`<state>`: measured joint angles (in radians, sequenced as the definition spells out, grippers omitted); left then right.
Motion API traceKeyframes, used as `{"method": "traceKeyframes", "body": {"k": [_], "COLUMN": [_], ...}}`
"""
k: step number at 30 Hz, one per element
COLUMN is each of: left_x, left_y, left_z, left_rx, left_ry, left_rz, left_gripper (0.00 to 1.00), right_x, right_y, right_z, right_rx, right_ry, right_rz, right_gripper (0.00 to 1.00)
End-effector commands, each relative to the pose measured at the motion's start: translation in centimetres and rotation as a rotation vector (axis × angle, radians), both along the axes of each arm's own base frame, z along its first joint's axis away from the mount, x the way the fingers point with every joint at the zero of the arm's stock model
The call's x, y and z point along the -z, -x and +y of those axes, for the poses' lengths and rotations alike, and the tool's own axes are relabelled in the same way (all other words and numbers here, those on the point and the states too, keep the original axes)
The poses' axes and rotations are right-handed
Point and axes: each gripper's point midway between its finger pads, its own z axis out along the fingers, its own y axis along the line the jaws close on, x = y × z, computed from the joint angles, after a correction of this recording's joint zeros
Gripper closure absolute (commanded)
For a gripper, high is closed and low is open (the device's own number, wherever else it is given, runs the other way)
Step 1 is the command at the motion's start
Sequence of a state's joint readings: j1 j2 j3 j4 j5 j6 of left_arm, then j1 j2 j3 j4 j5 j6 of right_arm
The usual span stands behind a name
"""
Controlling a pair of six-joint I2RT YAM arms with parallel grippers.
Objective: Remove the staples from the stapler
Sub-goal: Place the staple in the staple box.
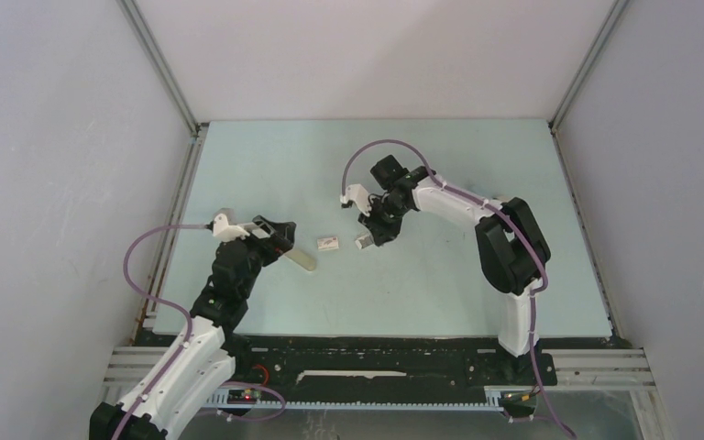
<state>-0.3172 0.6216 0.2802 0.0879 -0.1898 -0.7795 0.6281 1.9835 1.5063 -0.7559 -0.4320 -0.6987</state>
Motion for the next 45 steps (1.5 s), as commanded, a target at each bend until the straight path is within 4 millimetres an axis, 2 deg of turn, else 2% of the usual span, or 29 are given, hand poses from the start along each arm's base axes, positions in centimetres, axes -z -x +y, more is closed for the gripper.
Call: {"method": "traceKeyframes", "body": {"k": [1, 9, 23, 31, 45], "left_x": [0.0, 0.0, 0.2, 0.3, 0.3], "left_y": [0.0, 0.1, 0.3, 0.3, 0.3], "left_z": [0.0, 0.0, 0.1, 0.1, 0.2], "left_rx": [0.0, 0.0, -0.003, -0.005, -0.007], "left_ry": [0.02, 0.024, 0.033, 0.033, 0.031], "left_rz": [-0.015, -0.016, -0.021, -0.019, -0.019], "left_gripper": [0.0, 0.0, 0.0, 0.0, 0.0], "right_x": [-2.5, -1.9, 0.8, 1.8, 2.1], "right_y": [-1.3, -1.9, -3.4, -3.9, -3.4], "right_z": [2.0, 3.3, 3.3, 2.9, 2.6], "right_rx": [0.136, 0.273, 0.463, 0.529, 0.547], "right_ry": [-0.088, -0.115, -0.071, -0.031, -0.012], "right_rz": [0.036, 0.079, 0.077, 0.043, 0.042], "right_gripper": [0.82, 0.81, 0.82, 0.82, 0.81]}}
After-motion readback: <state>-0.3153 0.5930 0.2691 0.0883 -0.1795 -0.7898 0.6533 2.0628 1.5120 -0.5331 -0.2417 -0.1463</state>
